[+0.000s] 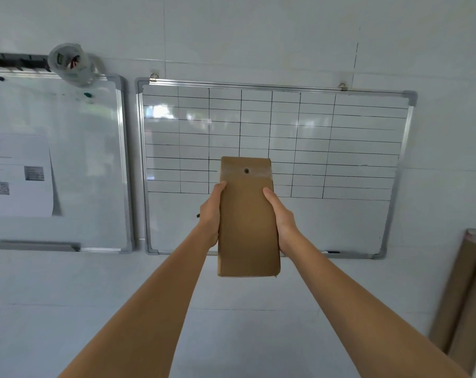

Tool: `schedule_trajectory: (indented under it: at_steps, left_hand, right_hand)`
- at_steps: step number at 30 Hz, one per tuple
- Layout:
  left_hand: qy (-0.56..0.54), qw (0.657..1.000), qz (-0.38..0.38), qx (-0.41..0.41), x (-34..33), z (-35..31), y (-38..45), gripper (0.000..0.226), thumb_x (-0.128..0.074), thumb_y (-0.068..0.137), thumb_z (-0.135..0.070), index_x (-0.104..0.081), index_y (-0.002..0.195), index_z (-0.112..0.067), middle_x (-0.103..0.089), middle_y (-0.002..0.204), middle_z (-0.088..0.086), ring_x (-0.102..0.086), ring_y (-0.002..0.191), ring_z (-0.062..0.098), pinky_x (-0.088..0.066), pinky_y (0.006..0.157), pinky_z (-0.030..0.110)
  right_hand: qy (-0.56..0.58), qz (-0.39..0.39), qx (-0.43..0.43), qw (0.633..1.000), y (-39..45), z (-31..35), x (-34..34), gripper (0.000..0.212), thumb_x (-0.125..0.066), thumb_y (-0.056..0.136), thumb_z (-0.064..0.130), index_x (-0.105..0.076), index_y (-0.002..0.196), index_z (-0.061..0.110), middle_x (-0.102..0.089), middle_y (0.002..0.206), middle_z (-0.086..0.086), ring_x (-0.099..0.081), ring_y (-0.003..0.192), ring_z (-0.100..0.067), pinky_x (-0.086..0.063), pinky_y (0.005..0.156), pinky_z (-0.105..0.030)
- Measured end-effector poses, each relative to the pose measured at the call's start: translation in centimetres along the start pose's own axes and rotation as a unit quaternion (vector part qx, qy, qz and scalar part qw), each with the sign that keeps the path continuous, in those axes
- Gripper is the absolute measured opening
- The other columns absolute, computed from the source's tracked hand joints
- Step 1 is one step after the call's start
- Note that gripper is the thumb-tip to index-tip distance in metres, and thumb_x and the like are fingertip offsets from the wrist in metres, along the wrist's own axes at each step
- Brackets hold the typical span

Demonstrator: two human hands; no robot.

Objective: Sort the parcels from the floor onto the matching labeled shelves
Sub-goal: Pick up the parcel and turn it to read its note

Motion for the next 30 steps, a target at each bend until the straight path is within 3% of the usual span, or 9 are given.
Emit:
schedule_trajectory:
  at_steps: [8, 12, 15, 19, 23, 27, 30]
  left_hand:
    - [0.049, 0.998, -0.035, -0.013, 0.1, -0.4, -0.4, 0.048, -0.048, 0.095, -0.056, -0.061, 0.122, -0.019, -0.068, 0.116, 0.004, -0.064, 0.106, 0.025, -0.051, 0.095, 0.042]
    - [0.097, 0.993, -0.038, -0.052, 0.3, -0.6, -0.5, 0.042, -0.055, 0.097, -0.045, -0.061, 0.125, -0.015, -0.066, 0.119, 0.005, -0.06, 0.111, 0.026, -0.048, 0.097, 0.039]
    - [0.144, 0.987, -0.035, -0.068, 0.3, -0.6, -0.7, 0.039, -0.058, 0.097, -0.035, -0.059, 0.127, -0.011, -0.064, 0.124, 0.007, -0.058, 0.108, 0.023, -0.046, 0.092, 0.035]
    - [0.169, 0.98, -0.045, -0.092, -0.2, -0.4, -1.2, 0.049, -0.062, 0.095, -0.023, -0.042, 0.139, -0.018, -0.053, 0.132, 0.004, -0.052, 0.107, 0.02, -0.048, 0.096, 0.038]
    - [0.151, 0.985, -0.026, -0.079, -1.3, -0.2, -2.0, 0.042, -0.057, 0.097, -0.034, -0.044, 0.136, -0.027, -0.053, 0.132, 0.003, -0.054, 0.108, 0.02, -0.048, 0.091, 0.036]
    - [0.116, 0.991, -0.008, -0.072, -1.1, -0.3, -1.9, 0.057, -0.063, 0.09, -0.047, -0.042, 0.141, -0.032, -0.052, 0.134, 0.001, -0.054, 0.114, 0.02, -0.047, 0.095, 0.036]
    - [0.1, 0.993, -0.002, -0.058, -0.5, 0.1, -1.9, 0.069, -0.065, 0.086, -0.054, -0.038, 0.145, -0.031, -0.052, 0.134, 0.0, -0.054, 0.111, 0.017, -0.045, 0.085, 0.031]
  right_hand:
    - [0.009, -0.049, 0.028, 0.998, -0.6, 0.4, 0.1, 0.032, -0.075, 0.084, 0.048, -0.07, 0.093, 0.017, -0.073, 0.095, -0.006, -0.069, 0.081, -0.021, -0.055, 0.065, -0.032]
    - [-0.01, -0.11, 0.065, 0.992, -0.4, 0.4, 0.2, 0.047, -0.078, 0.079, 0.052, -0.067, 0.105, 0.015, -0.071, 0.109, -0.005, -0.068, 0.098, -0.024, -0.057, 0.088, -0.039]
    - [-0.07, -0.159, 0.107, 0.979, -1.1, 1.1, 0.1, 0.058, -0.077, 0.08, 0.053, -0.06, 0.121, 0.015, -0.063, 0.116, -0.001, -0.059, 0.103, -0.02, -0.047, 0.09, -0.034]
    - [-0.142, -0.195, 0.156, 0.958, -2.0, 1.6, -0.7, 0.079, -0.075, 0.079, 0.056, -0.048, 0.14, 0.014, -0.055, 0.134, -0.003, -0.056, 0.119, -0.025, -0.045, 0.097, -0.037]
    - [-0.167, -0.195, 0.162, 0.953, -2.0, 1.3, -1.9, 0.097, -0.072, 0.078, 0.062, -0.035, 0.151, 0.011, -0.044, 0.147, -0.006, -0.049, 0.133, -0.03, -0.042, 0.109, -0.05]
    - [-0.158, -0.194, 0.171, 0.953, -2.3, 1.1, -2.6, 0.083, -0.066, 0.084, 0.064, -0.043, 0.143, 0.01, -0.047, 0.14, -0.005, -0.051, 0.128, -0.03, -0.046, 0.106, -0.049]
    - [-0.173, -0.194, 0.207, 0.943, -2.8, 1.7, -3.0, 0.059, -0.053, 0.097, 0.053, -0.049, 0.139, 0.01, -0.051, 0.137, -0.005, -0.053, 0.124, -0.026, -0.044, 0.1, -0.038]
Point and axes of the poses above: each hand's wrist, its own y-axis towards the middle knuckle, its own x-axis out of the back of the hand, z = x × y, the point moved 7 cm from there along y, towards the middle knuckle
